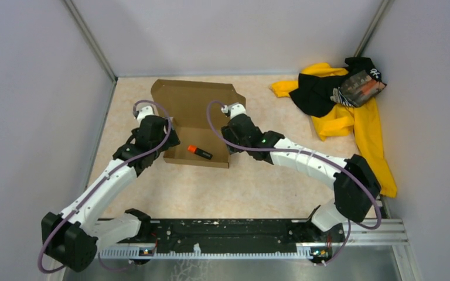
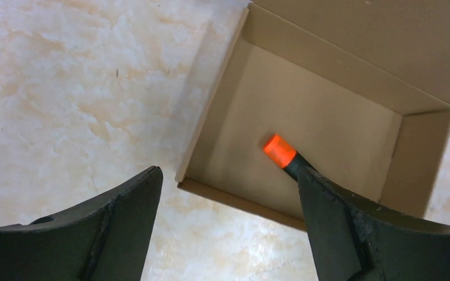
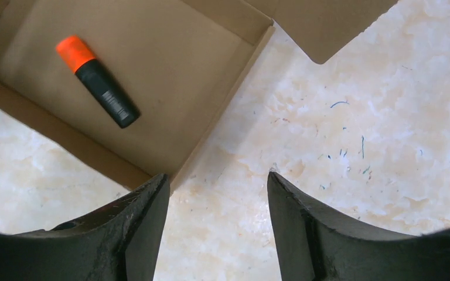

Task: Fold the paper box

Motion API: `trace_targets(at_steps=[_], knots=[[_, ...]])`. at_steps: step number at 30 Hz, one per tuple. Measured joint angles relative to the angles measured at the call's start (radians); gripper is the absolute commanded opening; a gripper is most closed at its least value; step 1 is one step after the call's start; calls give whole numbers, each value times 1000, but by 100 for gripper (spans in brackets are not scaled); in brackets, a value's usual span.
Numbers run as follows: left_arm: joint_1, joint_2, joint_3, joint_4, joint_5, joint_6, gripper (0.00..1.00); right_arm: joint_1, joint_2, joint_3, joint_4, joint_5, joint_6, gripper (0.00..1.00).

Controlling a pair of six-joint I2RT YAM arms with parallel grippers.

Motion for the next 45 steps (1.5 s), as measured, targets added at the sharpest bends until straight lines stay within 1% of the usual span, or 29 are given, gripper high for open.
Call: trace_targets(at_steps=[3, 7, 10, 14, 17, 27, 31, 34, 40, 45], knots=[[10, 68, 0, 51, -36, 0, 88, -7, 37, -3, 26, 28, 27, 59], [10, 146, 0, 58, -73, 0, 87, -11, 80, -5, 75, 32, 59, 57], [10, 129, 0, 55, -87, 4, 88, -12, 84, -15, 104, 24, 77, 57], [10, 49, -4, 74, -92, 15, 89, -13, 84, -38, 138, -23, 97, 57], [10, 26, -1, 87, -91, 21, 89, -13, 77, -46, 132, -39, 106, 57], [10, 94, 5, 85, -46, 23, 89, -13, 18, -50, 105, -33, 105, 60], [10, 94, 5, 85, -37, 23, 90, -13, 18, -50, 90, -7, 131, 67], [10, 91, 4, 88, -25, 24, 90, -13, 20, -50, 77, 10, 158, 68], [10, 94, -19, 135, 26, 18, 90, -13, 90, -18, 35, 35, 189, 68], [10, 145, -48, 156, 62, -2, 90, -13, 161, 26, -3, 65, 211, 67]])
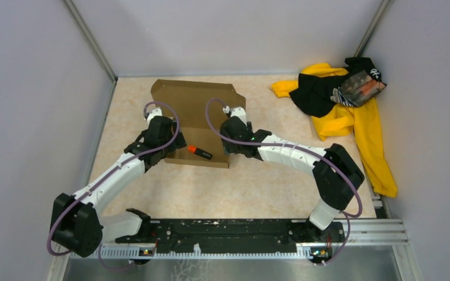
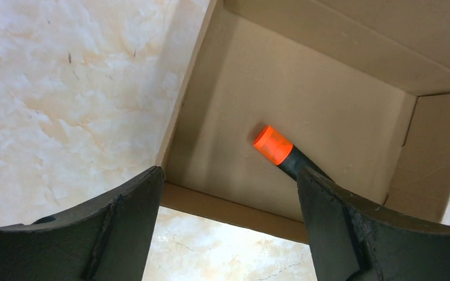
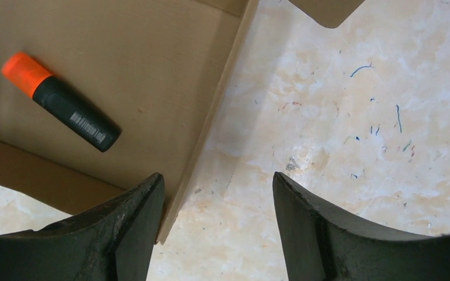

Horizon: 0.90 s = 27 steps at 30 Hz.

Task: Fold the paper box

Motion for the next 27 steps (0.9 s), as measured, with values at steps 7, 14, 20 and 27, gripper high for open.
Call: trace_targets(at_steps=[7, 14, 20, 27], knots=[[0, 21, -19, 6, -13, -10, 90, 0, 72, 42, -8, 7, 24, 62], [0, 21, -19, 9, -42, -9, 90, 0, 168, 92, -4, -9, 48, 52], [0, 18, -20, 10, -50, -2, 90, 0, 210, 105, -10, -17, 71, 38], [0, 7, -20, 9, -49, -1, 90, 0, 211, 110, -39, 27, 95, 21]])
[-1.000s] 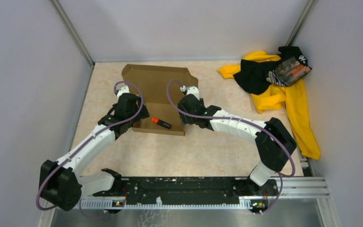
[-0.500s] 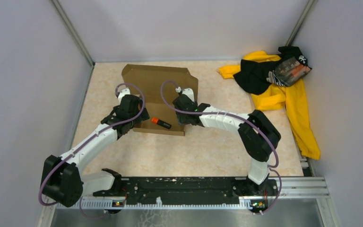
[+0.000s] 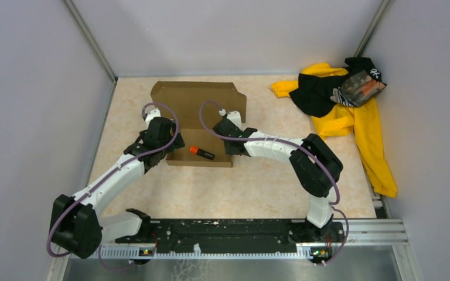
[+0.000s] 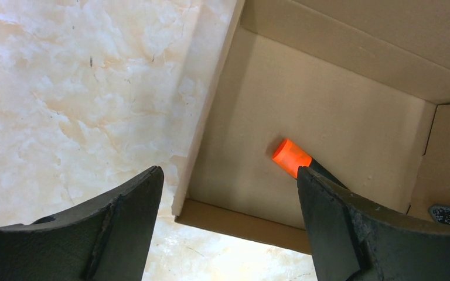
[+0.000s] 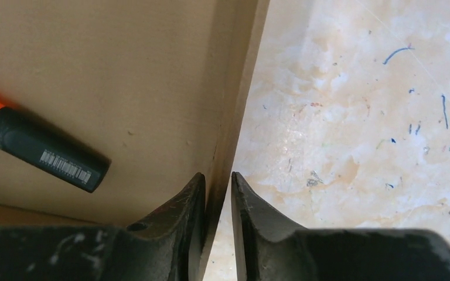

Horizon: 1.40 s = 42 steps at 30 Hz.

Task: Fold the paper box

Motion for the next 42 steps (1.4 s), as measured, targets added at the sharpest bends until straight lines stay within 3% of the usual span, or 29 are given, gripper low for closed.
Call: trace_targets(at_steps=[9, 21, 32, 35, 39, 42], knots=[[0, -28, 0, 0, 0, 0, 90, 0, -27, -43, -24, 66, 10, 20], [0, -66, -23, 0, 29, -6, 90, 0, -253, -298, -50, 115, 9, 20], [-2, -101, -34, 0, 66, -20, 90, -24, -389, -427, -54, 116, -27, 21], [-3, -104, -37, 0, 72, -21, 90, -30, -390, -428, -49, 109, -39, 29], [-3, -104, -39, 0, 80, -24, 90, -33, -390, -428, -46, 96, -37, 53], [-3, -105, -45, 3, 89, -25, 90, -33, -416, -435, -41, 94, -38, 66]])
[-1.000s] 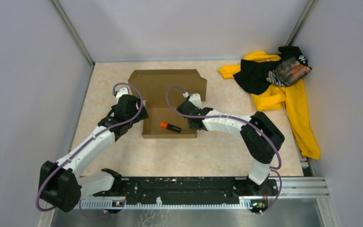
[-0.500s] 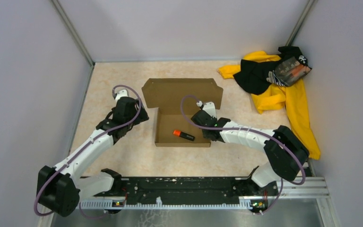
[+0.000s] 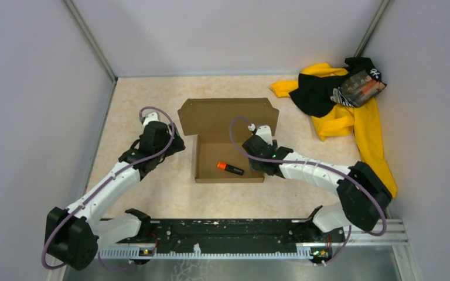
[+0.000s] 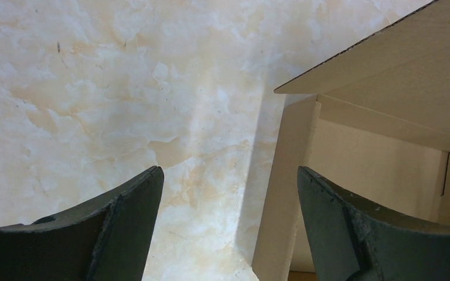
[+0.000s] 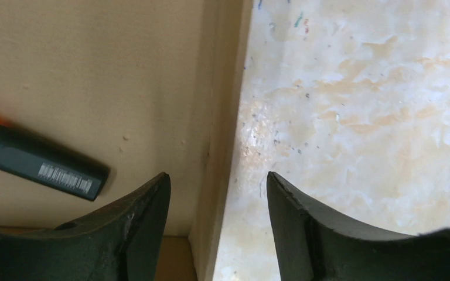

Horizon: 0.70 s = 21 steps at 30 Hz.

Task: Fold the paper box

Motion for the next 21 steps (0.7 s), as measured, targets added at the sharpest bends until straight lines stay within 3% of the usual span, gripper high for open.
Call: trace_targets(at_steps=[5, 8, 10, 11, 21], knots=[[0, -11, -15, 7, 13, -1, 91, 0, -133, -14, -8, 12, -8, 72], [0, -17, -13, 17, 29, 2, 99, 0, -216, -14, -9, 15, -10, 78], [0, -14, 4, 11, 52, 2, 99, 0, -272, -20, -2, 15, -16, 95], [0, -13, 21, 6, 64, 3, 99, 0, -304, -30, 8, 14, -29, 98], [0, -12, 220, -31, 159, 59, 99, 0, -473, -22, 64, 2, -175, 99]])
